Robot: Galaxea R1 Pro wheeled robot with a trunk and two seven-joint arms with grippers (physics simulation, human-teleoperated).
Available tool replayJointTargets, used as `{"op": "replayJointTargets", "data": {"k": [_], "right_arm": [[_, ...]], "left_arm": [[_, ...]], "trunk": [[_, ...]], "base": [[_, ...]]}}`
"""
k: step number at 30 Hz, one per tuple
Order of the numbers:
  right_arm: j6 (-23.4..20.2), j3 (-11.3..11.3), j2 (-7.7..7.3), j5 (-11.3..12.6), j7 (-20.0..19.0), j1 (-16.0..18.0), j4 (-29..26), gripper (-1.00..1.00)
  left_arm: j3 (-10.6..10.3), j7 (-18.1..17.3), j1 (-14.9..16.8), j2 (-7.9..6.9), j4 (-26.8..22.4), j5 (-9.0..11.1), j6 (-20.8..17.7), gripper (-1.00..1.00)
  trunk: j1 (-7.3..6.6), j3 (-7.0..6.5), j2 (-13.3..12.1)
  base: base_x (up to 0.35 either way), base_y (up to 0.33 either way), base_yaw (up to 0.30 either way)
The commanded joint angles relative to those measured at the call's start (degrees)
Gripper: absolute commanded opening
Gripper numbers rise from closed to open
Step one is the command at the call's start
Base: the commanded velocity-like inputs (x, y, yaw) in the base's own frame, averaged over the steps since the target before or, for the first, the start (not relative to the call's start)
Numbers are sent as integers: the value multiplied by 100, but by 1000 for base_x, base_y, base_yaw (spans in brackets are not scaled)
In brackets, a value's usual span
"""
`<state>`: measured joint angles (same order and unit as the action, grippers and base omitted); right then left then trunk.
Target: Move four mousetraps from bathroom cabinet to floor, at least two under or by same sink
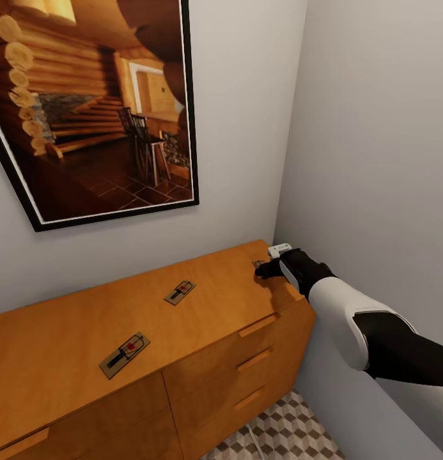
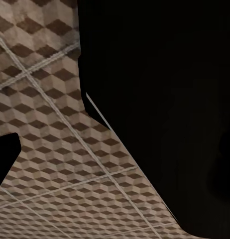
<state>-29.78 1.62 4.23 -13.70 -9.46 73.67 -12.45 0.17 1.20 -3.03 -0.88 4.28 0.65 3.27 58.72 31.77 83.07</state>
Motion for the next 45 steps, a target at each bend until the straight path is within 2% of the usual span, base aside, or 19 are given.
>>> {"op": "replayJointTargets", "data": {"k": [1,45], "right_arm": [[-28,46,-1,-80,-49,-3,5,100],[-30,49,25,-80,161,-2,60,100]], "left_arm": [[1,11,4,0,11,6,34,100],[1,11,4,9,11,6,34,100]], "trunk": [[1,6,1],[1,6,1]], "base": [[0,0,0],[0,0,0]]}}
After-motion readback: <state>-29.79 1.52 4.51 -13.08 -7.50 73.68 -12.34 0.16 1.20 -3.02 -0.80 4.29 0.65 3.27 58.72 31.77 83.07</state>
